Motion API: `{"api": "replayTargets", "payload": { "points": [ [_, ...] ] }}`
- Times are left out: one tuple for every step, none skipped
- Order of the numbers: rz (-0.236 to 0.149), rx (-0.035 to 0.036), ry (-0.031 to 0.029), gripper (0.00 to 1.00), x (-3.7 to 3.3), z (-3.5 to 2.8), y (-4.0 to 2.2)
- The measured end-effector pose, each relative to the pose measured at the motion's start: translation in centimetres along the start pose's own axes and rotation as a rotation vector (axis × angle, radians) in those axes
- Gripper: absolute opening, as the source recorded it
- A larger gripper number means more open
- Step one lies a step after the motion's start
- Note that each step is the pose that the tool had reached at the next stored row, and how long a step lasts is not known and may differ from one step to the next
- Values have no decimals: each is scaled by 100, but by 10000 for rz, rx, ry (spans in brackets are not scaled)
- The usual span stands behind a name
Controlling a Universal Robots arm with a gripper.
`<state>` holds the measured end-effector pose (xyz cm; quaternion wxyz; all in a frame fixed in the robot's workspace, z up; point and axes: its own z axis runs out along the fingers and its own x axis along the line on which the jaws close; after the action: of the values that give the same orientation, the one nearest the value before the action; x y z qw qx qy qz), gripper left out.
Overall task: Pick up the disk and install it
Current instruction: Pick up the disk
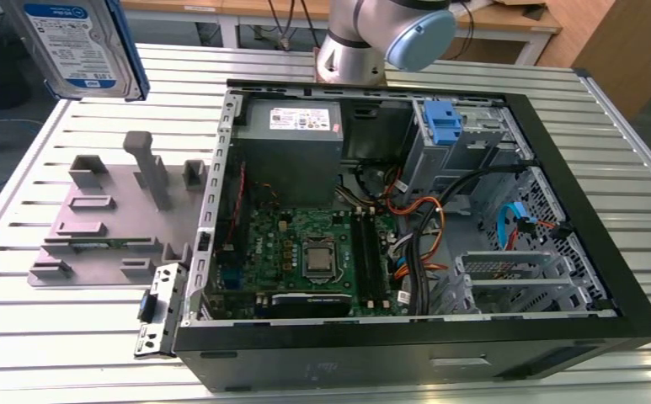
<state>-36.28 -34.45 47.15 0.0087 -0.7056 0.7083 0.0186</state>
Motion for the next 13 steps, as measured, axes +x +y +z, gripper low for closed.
{"api": "replayTargets", "payload": {
  "points": [
    [0,0,0,35,0,0,0],
    [0,1,-1,35,0,0,0],
    [-1,1,0,35,0,-4,-1],
    [-1,0,0,35,0,-12,-1],
    [-1,1,-1,35,-1,-21,-1],
    [-1,0,-1,35,-1,-31,0],
    [-1,1,-2,35,-1,-42,0],
    [-1,0,-1,35,-2,-56,0],
    [-1,0,-1,35,-3,-70,0],
    [-1,1,-1,35,-3,-82,0],
    [-1,1,-2,35,-3,-93,0],
    [-1,0,-1,35,-4,-103,1],
    [-1,0,-1,35,-4,-106,0]
  ]
}}
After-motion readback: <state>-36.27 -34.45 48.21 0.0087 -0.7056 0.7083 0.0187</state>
